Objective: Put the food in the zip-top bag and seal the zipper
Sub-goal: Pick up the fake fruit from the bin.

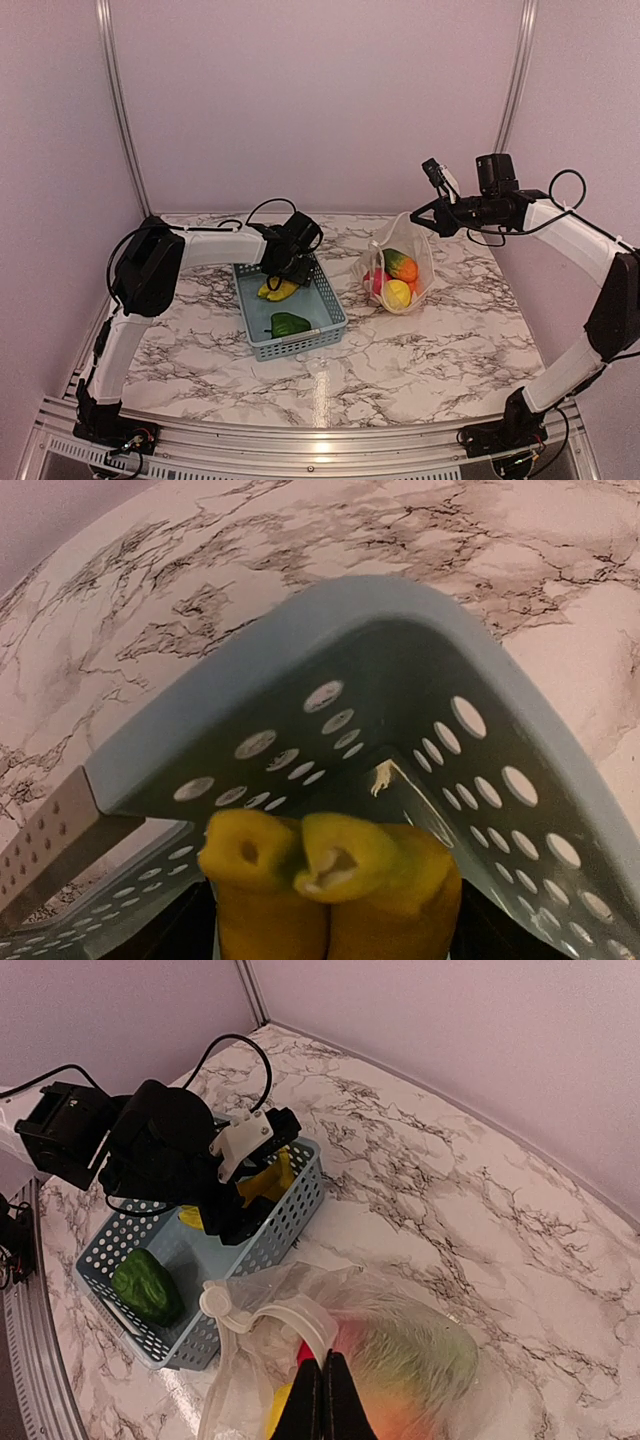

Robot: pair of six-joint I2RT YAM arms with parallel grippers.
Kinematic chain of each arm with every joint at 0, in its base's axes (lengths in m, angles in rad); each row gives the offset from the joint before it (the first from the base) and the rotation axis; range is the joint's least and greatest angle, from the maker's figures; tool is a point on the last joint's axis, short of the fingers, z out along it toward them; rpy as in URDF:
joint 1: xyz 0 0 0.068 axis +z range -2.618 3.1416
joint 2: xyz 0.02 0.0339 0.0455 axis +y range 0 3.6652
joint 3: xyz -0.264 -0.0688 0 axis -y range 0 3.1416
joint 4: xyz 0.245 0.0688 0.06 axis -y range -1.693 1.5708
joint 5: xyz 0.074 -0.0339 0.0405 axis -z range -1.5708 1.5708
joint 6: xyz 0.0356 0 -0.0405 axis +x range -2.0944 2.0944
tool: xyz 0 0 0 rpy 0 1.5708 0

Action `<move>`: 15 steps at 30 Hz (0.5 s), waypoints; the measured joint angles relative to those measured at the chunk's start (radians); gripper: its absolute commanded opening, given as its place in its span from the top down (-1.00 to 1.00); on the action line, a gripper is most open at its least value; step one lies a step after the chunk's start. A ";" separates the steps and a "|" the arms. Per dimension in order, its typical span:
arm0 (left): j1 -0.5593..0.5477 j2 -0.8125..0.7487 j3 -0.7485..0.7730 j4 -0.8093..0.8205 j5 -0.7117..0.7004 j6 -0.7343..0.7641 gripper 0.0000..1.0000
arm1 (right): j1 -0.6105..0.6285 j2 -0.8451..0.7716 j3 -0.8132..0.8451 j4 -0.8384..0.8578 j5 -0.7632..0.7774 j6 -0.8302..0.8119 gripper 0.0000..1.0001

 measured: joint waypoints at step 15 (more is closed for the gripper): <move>0.000 -0.144 -0.133 -0.078 0.053 -0.053 -0.11 | 0.006 0.000 0.000 0.000 0.000 0.000 1.00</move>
